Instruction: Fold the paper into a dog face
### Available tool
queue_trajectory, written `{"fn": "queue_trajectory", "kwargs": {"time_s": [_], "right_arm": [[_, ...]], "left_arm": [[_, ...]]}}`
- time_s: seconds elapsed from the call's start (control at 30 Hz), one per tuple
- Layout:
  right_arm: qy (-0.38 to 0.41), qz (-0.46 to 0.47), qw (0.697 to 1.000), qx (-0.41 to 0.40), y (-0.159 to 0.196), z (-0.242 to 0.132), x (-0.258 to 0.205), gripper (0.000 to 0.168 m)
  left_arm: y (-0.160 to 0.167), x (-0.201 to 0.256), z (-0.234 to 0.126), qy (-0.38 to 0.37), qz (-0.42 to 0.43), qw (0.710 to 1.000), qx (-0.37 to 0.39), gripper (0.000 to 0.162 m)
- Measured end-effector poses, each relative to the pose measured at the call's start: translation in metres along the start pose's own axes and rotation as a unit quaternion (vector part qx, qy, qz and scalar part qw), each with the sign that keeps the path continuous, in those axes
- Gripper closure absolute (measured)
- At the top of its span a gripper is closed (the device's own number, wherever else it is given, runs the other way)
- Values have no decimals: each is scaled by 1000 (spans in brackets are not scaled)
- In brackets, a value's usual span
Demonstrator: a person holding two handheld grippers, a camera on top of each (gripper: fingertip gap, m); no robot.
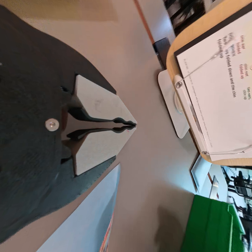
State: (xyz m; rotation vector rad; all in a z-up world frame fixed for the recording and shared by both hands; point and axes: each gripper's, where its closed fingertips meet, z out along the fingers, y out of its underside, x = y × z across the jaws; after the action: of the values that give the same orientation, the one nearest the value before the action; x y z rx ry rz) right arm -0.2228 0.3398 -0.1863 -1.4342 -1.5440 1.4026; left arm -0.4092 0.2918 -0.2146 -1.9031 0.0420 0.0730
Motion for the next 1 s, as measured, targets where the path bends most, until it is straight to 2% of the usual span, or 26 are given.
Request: {"fn": "queue_trajectory", "kwargs": {"time_s": [0.13,0.17,0.2,0.23,0.33,0.37,0.4,0.43,0.47,0.5,0.63,0.73,0.83,1.0], "right_arm": [[-23,39,999,-21,11,-4,3,168],[-36,56,998,-21,13,-5,2,159],[-44,72,996,-26,17,-6,3,91],[-48,87,994,-35,21,-5,5,38],[-40,120,991,-38,27,-4,14,39],[-24,122,992,-36,27,-3,19,45],[-6,121,992,-36,28,-2,24,51],[9,116,993,-32,27,-2,28,53],[24,108,994,-25,25,-1,32,54],[40,100,994,-18,23,-1,35,55],[79,79,994,3,15,-5,43,55],[117,74,990,33,6,-10,54,55],[191,58,978,57,0,-18,74,59],[270,-15,963,3,11,-23,88,59]], "left_arm": [[4,-9,0,10,-56,998,-7,162],[4,-9,0,11,-58,998,-6,162],[4,-9,0,10,-57,998,-6,162],[4,-10,0,7,-56,998,-6,162],[3,-15,2,-12,-61,998,-7,162],[3,-18,1,-22,-68,997,-4,162],[2,-22,1,-30,-75,997,2,152],[1,-22,1,-28,-80,996,4,129],[1,-12,1,10,-81,997,3,106],[2,-4,1,46,-96,994,-3,94],[1,10,-1,114,-144,983,-1,75],[-4,9,-6,128,-156,979,18,73],[-7,8,-9,131,-159,978,30,73],[-6,13,-10,121,-125,984,28,77]]}}
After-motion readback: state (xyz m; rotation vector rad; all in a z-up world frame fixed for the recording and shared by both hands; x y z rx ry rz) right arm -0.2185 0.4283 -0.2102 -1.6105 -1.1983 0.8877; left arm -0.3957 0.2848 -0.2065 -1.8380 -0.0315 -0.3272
